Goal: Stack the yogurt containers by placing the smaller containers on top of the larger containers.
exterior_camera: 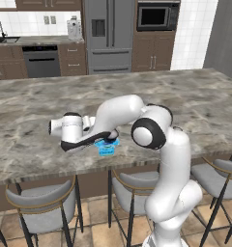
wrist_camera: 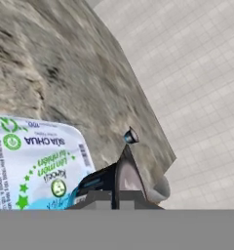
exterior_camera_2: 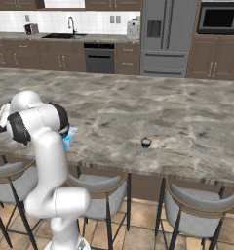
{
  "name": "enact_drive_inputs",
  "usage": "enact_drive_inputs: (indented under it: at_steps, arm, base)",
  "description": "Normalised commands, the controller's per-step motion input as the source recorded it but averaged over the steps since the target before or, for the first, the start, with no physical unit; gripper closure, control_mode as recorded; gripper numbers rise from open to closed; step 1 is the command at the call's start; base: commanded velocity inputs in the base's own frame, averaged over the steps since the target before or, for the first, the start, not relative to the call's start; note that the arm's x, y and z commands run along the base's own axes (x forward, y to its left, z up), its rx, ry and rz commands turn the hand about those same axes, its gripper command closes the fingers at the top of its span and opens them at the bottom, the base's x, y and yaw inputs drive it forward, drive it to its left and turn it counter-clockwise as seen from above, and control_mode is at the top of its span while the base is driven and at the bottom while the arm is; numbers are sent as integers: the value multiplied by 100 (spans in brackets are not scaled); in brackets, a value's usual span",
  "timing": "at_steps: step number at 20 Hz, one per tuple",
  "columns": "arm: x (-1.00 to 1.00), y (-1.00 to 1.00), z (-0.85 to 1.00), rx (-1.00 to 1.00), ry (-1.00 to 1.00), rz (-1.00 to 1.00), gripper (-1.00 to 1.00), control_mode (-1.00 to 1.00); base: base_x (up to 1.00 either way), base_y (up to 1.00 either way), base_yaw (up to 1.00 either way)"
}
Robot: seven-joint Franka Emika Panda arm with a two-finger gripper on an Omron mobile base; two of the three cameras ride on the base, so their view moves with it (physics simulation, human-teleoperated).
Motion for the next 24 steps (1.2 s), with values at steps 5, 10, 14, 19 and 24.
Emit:
enact_drive_inputs:
  at_steps: [5, 10, 14, 19, 24]
  arm:
    - [22, 7, -10, -3, -1, -3, 100, -100]
    - [24, 12, -9, -2, -1, -4, 100, -100]
    - [23, 12, -11, -2, -1, -4, 100, -100]
    - [17, 9, -8, -1, -1, -4, 100, -100]
    - [2, 0, 0, 0, 0, -4, 100, -100]
  base:
    - [0, 0, 0]
    - [0, 0, 0]
    - [0, 0, 0]
    - [0, 0, 0]
    - [0, 0, 0]
